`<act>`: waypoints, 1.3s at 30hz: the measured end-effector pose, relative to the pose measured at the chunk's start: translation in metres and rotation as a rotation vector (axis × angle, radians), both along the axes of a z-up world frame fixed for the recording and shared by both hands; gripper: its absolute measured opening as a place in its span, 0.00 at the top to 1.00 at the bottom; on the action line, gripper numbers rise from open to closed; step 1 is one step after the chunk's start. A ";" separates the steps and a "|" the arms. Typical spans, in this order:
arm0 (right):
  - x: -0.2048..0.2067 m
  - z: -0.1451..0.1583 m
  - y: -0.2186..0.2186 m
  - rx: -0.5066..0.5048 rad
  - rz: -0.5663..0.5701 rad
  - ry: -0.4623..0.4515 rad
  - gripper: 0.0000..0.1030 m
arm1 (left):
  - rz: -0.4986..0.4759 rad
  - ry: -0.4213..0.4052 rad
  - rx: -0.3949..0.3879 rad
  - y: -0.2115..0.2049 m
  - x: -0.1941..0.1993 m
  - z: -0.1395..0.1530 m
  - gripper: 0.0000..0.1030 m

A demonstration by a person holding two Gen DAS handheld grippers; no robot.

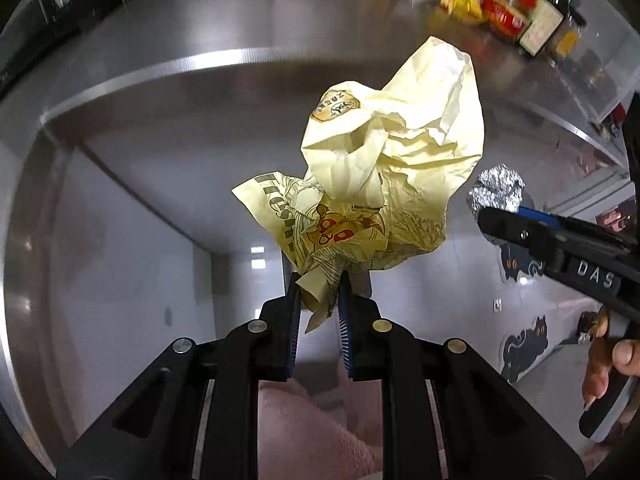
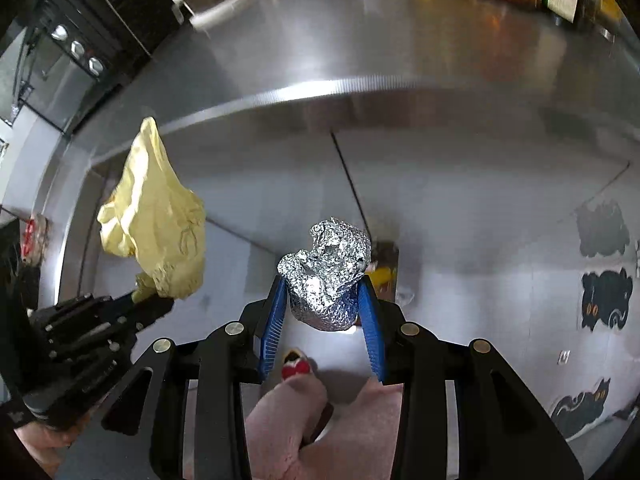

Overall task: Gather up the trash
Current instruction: 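Lift the yellow wrapper and foil ball with both tools and carry them over the bin, then open both tools to drop the wrapper and foil ball toward the bin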

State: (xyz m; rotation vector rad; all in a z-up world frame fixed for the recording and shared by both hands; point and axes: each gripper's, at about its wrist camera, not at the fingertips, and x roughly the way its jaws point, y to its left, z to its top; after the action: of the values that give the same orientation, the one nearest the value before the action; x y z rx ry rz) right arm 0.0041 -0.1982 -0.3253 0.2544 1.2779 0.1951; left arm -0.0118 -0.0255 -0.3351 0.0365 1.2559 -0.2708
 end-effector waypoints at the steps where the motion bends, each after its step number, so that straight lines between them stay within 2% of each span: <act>1: -0.001 -0.008 0.001 -0.003 0.002 0.013 0.64 | -0.001 0.019 0.002 -0.001 -0.002 -0.011 0.84; 13: 0.022 -0.102 0.011 -0.021 0.007 0.149 0.64 | 0.003 0.155 -0.006 -0.011 0.022 -0.099 0.84; 19: 0.036 -0.134 0.016 -0.016 -0.001 0.195 0.64 | 0.006 0.219 -0.002 -0.007 0.036 -0.137 0.84; 22: 0.043 -0.147 0.015 -0.003 -0.014 0.221 0.64 | -0.004 0.238 0.004 -0.013 0.043 -0.147 0.84; 31: 0.058 -0.169 0.021 0.023 -0.021 0.261 0.62 | -0.023 0.275 -0.006 -0.017 0.050 -0.166 0.81; 39: 0.061 -0.162 0.024 0.015 -0.019 0.269 0.61 | -0.027 0.274 -0.013 -0.014 0.057 -0.172 0.71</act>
State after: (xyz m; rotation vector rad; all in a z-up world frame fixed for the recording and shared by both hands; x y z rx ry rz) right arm 0.0650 -0.1738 -0.4872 0.3132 1.5408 0.1582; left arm 0.0453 -0.0394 -0.5069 0.0049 1.5262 -0.3148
